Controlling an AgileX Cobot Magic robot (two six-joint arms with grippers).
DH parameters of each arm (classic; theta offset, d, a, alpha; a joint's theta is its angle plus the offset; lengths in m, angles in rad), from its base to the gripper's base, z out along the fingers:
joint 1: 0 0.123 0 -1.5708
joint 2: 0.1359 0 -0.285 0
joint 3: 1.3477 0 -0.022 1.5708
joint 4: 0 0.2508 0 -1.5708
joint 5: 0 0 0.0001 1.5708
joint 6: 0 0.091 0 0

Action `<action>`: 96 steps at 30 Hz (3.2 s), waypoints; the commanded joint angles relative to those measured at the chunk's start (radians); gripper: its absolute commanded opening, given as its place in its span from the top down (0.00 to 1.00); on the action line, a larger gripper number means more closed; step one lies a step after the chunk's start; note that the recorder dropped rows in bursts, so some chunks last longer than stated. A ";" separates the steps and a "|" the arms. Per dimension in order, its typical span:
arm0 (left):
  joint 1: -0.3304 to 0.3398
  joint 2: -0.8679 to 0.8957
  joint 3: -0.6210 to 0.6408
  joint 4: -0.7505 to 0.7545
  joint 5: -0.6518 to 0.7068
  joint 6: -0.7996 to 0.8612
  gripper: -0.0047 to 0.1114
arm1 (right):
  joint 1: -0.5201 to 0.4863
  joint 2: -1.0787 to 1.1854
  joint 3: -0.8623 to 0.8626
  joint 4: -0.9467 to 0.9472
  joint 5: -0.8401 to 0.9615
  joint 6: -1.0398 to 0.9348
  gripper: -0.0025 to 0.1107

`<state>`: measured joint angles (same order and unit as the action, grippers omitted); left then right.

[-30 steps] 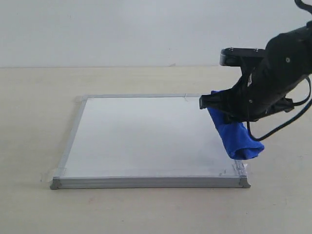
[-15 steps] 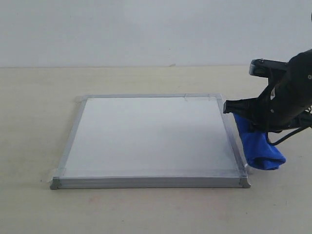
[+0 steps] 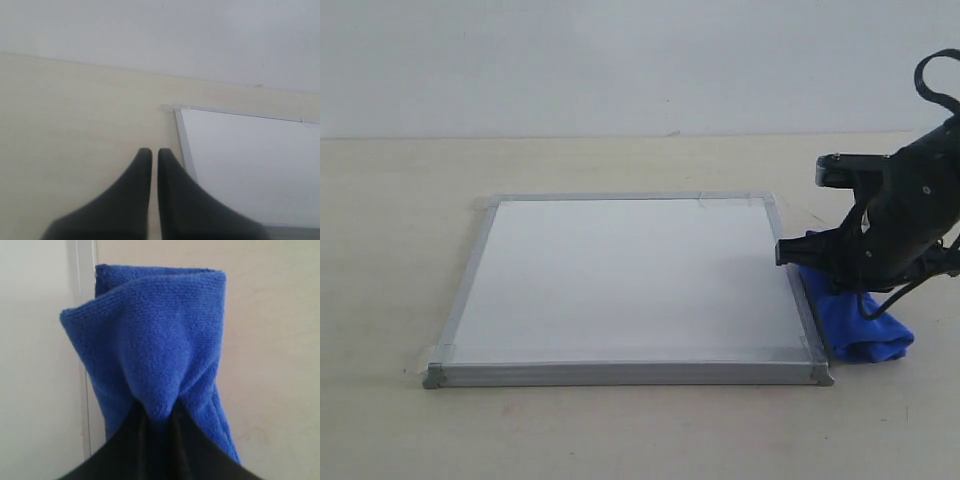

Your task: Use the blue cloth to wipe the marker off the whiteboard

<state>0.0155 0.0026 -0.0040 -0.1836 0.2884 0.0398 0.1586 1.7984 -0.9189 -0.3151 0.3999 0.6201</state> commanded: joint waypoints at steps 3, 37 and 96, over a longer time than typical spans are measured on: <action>0.003 -0.003 0.004 0.003 0.001 0.006 0.92 | -0.009 0.040 0.000 -0.012 -0.052 0.023 0.98; 0.003 -0.003 0.004 0.003 0.001 0.006 0.92 | -0.009 0.057 0.000 -0.058 -0.119 0.078 0.35; 0.003 -0.003 0.004 0.003 0.001 0.006 0.92 | -0.161 -1.652 0.653 0.044 -0.197 -0.276 0.98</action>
<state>0.0155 0.0026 -0.0040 -0.1836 0.2884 0.0398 0.0050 0.2009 -0.3431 -0.2964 0.2562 0.3200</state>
